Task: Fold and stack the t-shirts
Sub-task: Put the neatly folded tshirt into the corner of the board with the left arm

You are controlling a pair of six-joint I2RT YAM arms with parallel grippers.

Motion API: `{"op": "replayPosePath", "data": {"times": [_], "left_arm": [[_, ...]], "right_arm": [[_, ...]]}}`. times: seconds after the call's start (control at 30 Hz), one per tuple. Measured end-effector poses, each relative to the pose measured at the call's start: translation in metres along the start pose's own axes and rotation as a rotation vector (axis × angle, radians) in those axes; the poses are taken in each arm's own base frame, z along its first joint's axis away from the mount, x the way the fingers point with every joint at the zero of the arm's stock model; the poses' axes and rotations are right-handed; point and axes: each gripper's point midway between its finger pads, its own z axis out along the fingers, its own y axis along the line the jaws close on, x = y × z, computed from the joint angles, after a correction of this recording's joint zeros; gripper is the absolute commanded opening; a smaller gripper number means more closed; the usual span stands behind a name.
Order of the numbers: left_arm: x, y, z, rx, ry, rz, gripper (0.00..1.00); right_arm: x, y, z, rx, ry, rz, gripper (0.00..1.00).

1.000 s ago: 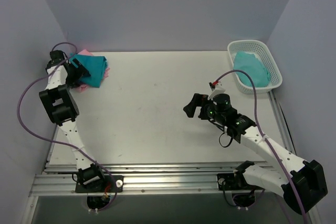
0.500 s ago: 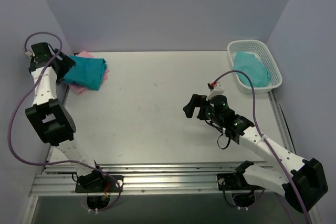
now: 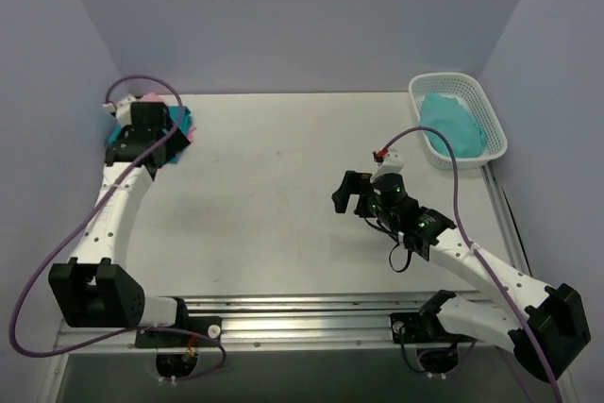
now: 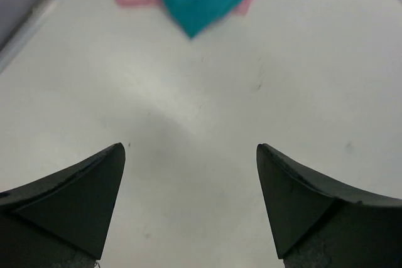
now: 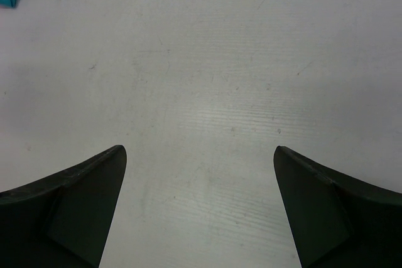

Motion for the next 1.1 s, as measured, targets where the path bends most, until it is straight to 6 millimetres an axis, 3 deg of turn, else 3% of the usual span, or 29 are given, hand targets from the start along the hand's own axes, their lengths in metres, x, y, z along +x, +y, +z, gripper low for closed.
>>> {"op": "replayPosePath", "data": {"times": [0.1, 0.17, 0.23, 0.33, 0.43, 0.53, 0.73, 1.1], "left_arm": [[0.09, 0.028, 0.002, -0.076, 0.156, 0.131, 0.94], [0.113, 0.048, -0.011, -0.106, 0.181, 0.17, 0.94], [0.107, 0.058, -0.031, -0.097, 0.131, 0.163, 0.94], [0.073, 0.061, -0.068, -0.029, -0.03, 0.092, 0.94], [0.058, 0.062, -0.086, 0.005, -0.106, 0.056, 0.94], [0.057, 0.063, -0.083, -0.017, -0.112, 0.06, 0.94], [0.075, 0.055, -0.065, -0.053, -0.05, 0.127, 0.94], [0.074, 0.053, -0.07, -0.038, -0.068, 0.129, 0.94]], "right_arm": [[-0.002, -0.002, -0.001, 0.015, -0.007, -0.003, 1.0], [0.0, -0.002, -0.001, 0.02, -0.003, -0.007, 1.0], [0.002, -0.001, -0.002, 0.022, 0.001, -0.014, 1.0], [0.003, -0.001, -0.002, 0.027, 0.0, -0.016, 1.0], [0.004, -0.002, -0.003, 0.035, 0.003, -0.017, 1.0], [0.006, -0.004, -0.005, 0.05, 0.008, -0.021, 1.0], [-0.001, -0.008, -0.018, 0.064, -0.023, -0.019, 1.0], [-0.001, -0.013, -0.021, 0.092, -0.019, -0.023, 1.0]]}}
